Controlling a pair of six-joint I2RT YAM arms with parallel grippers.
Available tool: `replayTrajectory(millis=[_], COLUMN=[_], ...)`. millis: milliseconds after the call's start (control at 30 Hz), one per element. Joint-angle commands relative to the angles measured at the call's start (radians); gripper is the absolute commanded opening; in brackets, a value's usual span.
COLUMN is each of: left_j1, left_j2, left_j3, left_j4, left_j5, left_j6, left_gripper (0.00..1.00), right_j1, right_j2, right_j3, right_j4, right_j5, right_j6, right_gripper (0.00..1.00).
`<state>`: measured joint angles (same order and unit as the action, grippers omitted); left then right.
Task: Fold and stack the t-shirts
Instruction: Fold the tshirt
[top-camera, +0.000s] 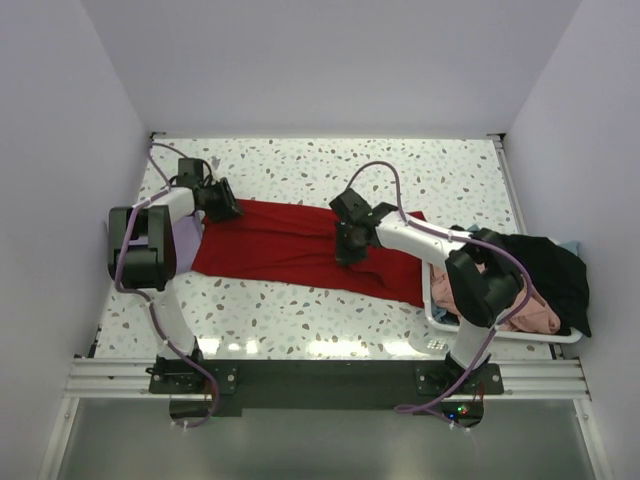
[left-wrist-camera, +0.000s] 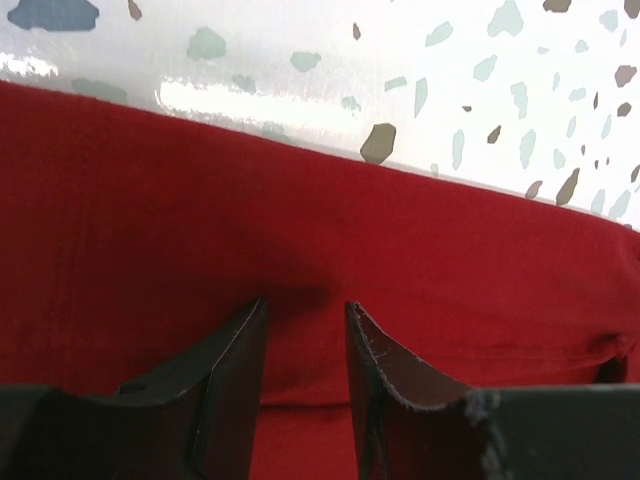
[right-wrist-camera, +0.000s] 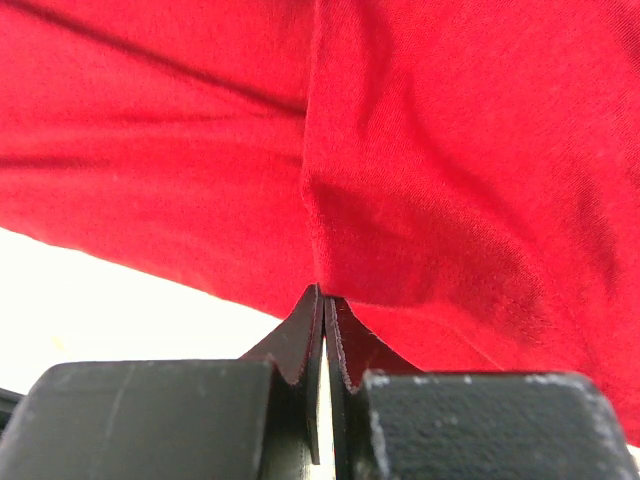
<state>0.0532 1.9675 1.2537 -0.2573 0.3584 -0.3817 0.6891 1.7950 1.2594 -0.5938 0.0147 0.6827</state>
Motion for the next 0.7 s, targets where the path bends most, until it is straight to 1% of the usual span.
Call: replayTrajectory(millis=[0, 267, 667], left_j1=[0.007, 0.005, 0.007], left_j2=[-0.064, -0.096, -0.102], left_j3=[-0.026, -0.069, -0.054], left_j4=[0.006, 0.012, 0.003], left_j5=[0.013, 0.013, 0.013], left_j6=[0.021, 0.024, 0.024], left_gripper=[0.41, 0.41, 0.42], right_j1=[0.024, 0.055, 0.086], right_j2=[-0.036, -0.034, -0.059], right_j3=[-0.009, -0.015, -0.014], right_j4=[-0.012, -0.024, -0.052], right_j5=[0.014, 0.019, 0.031], right_j6=[0.021, 0.021, 0.020], right_gripper=[0.00, 0.00, 0.00])
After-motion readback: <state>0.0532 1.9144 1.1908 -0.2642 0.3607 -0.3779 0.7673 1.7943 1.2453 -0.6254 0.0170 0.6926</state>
